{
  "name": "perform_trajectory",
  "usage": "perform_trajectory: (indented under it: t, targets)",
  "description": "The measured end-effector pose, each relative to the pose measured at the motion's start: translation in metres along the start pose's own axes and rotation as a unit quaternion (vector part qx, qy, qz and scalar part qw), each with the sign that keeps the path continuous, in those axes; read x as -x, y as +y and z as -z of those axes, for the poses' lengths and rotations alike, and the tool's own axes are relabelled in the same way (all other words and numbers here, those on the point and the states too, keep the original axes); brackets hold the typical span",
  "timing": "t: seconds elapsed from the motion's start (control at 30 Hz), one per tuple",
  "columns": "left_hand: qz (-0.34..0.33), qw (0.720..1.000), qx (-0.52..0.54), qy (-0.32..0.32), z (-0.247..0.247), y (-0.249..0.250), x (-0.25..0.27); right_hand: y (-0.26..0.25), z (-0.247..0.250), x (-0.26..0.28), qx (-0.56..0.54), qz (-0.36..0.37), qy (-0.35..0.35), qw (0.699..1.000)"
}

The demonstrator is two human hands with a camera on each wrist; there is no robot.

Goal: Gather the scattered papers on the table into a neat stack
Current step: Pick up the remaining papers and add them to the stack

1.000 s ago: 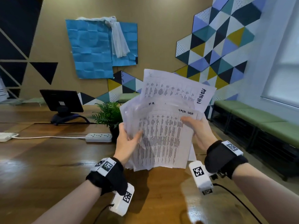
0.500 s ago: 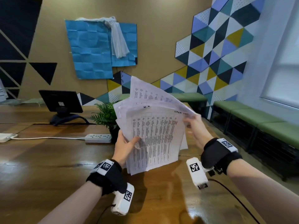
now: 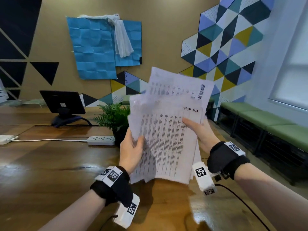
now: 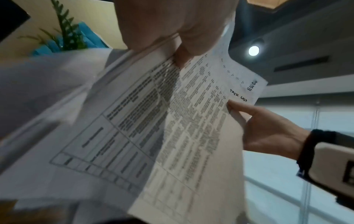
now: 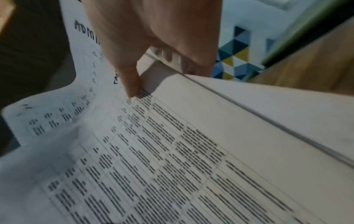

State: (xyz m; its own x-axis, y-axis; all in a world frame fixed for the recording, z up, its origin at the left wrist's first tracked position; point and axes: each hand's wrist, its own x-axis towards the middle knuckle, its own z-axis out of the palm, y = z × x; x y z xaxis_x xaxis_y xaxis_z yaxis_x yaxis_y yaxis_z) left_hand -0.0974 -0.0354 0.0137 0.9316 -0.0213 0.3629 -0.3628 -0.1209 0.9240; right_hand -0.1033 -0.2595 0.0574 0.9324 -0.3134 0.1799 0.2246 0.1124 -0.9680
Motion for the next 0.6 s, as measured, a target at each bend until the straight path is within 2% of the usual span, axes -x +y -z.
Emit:
perform_trajectory:
  t: [0.07,0.13,0.17,0.23,0.3,0.33,0.37,0.4,0.43,0.47,0.5,0.57,0.6]
  targets:
    - [0.019,0.999,-0.015,-0.036,0.000,-0.009,0.002,0.007,0.000,0.008,-0.014,-0.076,-0.044,0.996]
    - [0.037,0.998,-0.014,-0.046,0.001,-0.012,0.000,0.018,0.004,0.007,0.039,-0.099,-0.072,0.992]
    - [0.039,0.998,-0.018,-0.042,0.003,-0.012,-0.003,0.019,0.006,0.007,0.086,-0.081,-0.065,0.991]
    - [0.027,0.998,-0.044,-0.036,0.010,-0.003,-0.011,0.011,0.014,0.006,0.185,-0.011,0.025,0.982]
    - [-0.002,0.996,-0.078,-0.046,0.018,0.013,-0.019,-0.020,0.023,0.012,0.292,0.109,0.145,0.939]
    - [-0.027,0.992,-0.112,-0.051,0.021,0.021,-0.023,-0.040,0.026,0.016,0.348,0.186,0.159,0.905]
    - [-0.057,0.984,-0.158,-0.055,0.024,0.030,-0.028,-0.059,0.028,0.020,0.401,0.251,0.143,0.869]
    - [-0.083,0.974,-0.202,-0.063,0.026,0.039,-0.033,-0.079,0.027,0.024,0.448,0.283,0.115,0.840]
    - [-0.098,0.964,-0.232,-0.079,0.028,0.048,-0.037,-0.091,0.029,0.020,0.479,0.275,0.085,0.829]
    - [-0.098,0.959,-0.245,-0.105,0.029,0.058,-0.040,-0.105,0.032,0.018,0.497,0.242,0.052,0.832]
    - [-0.093,0.956,-0.245,-0.134,0.030,0.067,-0.043,-0.115,0.035,0.015,0.493,0.187,0.008,0.849]
    - [-0.086,0.945,-0.246,-0.200,0.033,0.082,-0.048,-0.126,0.044,0.011,0.434,0.078,-0.116,0.890]
    - [-0.086,0.934,-0.258,-0.230,0.034,0.090,-0.050,-0.126,0.048,0.011,0.400,0.039,-0.165,0.901]
